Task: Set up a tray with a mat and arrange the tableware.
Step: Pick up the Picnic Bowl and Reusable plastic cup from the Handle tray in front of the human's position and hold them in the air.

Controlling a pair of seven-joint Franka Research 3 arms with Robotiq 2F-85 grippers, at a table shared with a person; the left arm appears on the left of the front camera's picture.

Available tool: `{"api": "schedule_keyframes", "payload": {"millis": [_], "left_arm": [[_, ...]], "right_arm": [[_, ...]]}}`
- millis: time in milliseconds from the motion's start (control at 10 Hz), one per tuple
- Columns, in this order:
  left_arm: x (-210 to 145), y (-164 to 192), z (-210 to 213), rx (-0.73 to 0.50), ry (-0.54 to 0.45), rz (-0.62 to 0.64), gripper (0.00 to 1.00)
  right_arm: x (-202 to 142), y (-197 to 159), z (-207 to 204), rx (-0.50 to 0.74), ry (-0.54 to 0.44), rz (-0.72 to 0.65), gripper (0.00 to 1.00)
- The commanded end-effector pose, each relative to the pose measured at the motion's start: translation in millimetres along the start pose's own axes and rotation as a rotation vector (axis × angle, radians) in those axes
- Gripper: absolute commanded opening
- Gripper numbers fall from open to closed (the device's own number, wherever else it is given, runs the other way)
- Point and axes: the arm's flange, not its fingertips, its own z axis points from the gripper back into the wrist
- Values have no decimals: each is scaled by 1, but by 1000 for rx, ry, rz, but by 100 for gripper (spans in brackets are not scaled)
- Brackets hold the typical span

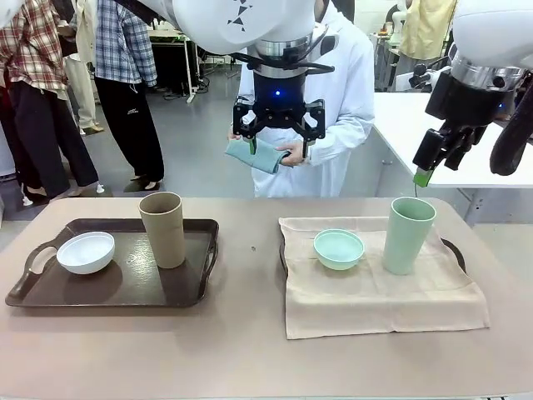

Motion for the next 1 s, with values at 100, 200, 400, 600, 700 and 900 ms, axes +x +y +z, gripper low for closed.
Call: {"api": "schedule_keyframes", "payload": {"millis": [100, 200, 400, 600, 700, 900], "left_arm": [[-5, 76, -6, -62, 81, -22, 100], [-8, 99, -2, -87, 90, 4, 100], [-11, 153, 7, -157, 104, 66, 100], [-20, 213, 14, -224, 121, 97, 100], [-21, 241, 11, -258, 128, 109, 100], [-25, 295, 8, -356, 141, 162, 100]], "right_arm": [[-2, -14, 0, 51, 14, -87, 100], [-8, -21, 2, 71, 20, -98, 100], [-19, -44, 3, 144, 18, -182, 100], [-38, -70, 1, 221, 15, -309, 100], [-47, -83, -2, 230, 4, -358, 100], [-68, -106, -4, 281, -36, -440, 100]]}}
